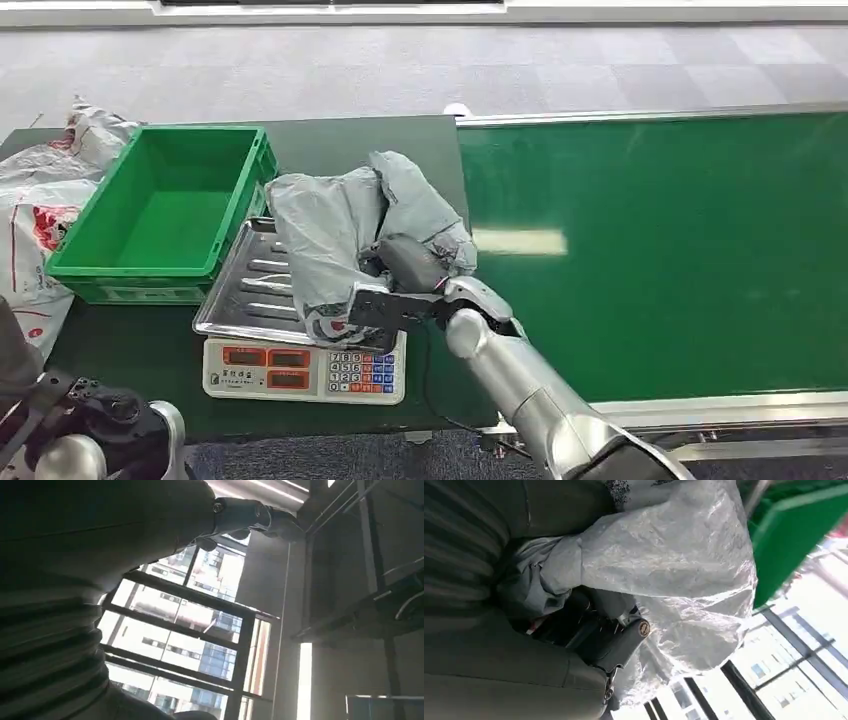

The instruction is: Moved the parcel from conveyor to table for the left to box.

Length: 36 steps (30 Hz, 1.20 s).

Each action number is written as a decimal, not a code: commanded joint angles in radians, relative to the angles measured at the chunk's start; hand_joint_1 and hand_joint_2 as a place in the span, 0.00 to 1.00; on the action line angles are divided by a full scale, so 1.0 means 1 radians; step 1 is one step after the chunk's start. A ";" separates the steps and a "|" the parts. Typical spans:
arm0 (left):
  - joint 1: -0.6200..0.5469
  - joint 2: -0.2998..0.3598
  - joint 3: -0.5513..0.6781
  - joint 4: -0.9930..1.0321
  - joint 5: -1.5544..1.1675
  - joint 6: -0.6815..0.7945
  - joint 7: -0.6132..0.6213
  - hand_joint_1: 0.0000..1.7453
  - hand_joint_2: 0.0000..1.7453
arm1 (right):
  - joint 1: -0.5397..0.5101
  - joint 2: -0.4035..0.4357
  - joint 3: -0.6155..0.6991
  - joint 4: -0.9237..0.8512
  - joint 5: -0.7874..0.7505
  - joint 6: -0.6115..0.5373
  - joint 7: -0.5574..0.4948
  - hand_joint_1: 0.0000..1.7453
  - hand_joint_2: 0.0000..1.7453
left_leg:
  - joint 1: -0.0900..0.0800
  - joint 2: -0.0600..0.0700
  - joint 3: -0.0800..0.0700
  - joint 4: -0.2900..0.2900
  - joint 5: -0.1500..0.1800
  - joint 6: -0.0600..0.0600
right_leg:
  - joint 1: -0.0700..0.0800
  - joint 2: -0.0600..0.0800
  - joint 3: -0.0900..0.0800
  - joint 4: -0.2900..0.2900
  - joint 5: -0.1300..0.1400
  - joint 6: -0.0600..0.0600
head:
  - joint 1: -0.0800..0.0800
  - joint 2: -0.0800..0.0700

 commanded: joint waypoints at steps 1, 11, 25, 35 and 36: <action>-0.053 -0.019 0.010 0.095 -0.006 0.019 0.003 0.00 1.00 | 0.003 -0.121 0.253 -0.222 -0.269 0.182 0.001 1.00 1.00 | 0.000 -0.005 0.000 -0.003 0.002 -0.002 | -0.001 -0.002 0.000 -0.003 0.001 0.003 | 0.000 0.000; -0.043 -0.004 0.015 0.079 -0.018 0.040 0.003 0.00 1.00 | -0.063 -0.057 0.330 -0.043 -0.251 0.061 0.001 1.00 1.00 | 0.000 -0.001 0.000 -0.001 0.001 -0.002 | -0.001 0.002 -0.001 -0.001 0.001 0.002 | -0.001 0.000; -0.010 0.025 -0.015 0.062 -0.039 0.071 0.003 0.00 1.00 | -0.059 -0.024 0.193 0.004 -0.152 -0.087 0.027 0.00 0.00 | 0.000 -0.003 0.000 -0.005 0.003 -0.003 | -0.001 0.000 0.000 -0.004 0.002 0.003 | 0.000 0.000; 0.026 0.045 -0.045 0.069 -0.068 0.071 0.003 0.00 1.00 | 0.001 -0.056 0.079 -0.162 -0.088 -0.094 0.040 0.00 0.00 | 0.000 -0.003 -0.001 -0.002 0.002 -0.002 | -0.001 -0.001 0.000 -0.002 0.001 0.002 | 0.000 0.000; 0.026 0.045 -0.045 0.069 -0.068 0.071 0.003 0.00 1.00 | 0.001 -0.056 0.079 -0.162 -0.088 -0.094 0.040 0.00 0.00 | 0.000 -0.004 0.000 -0.004 0.003 -0.002 | -0.001 -0.001 0.000 -0.003 0.002 0.002 | 0.000 0.000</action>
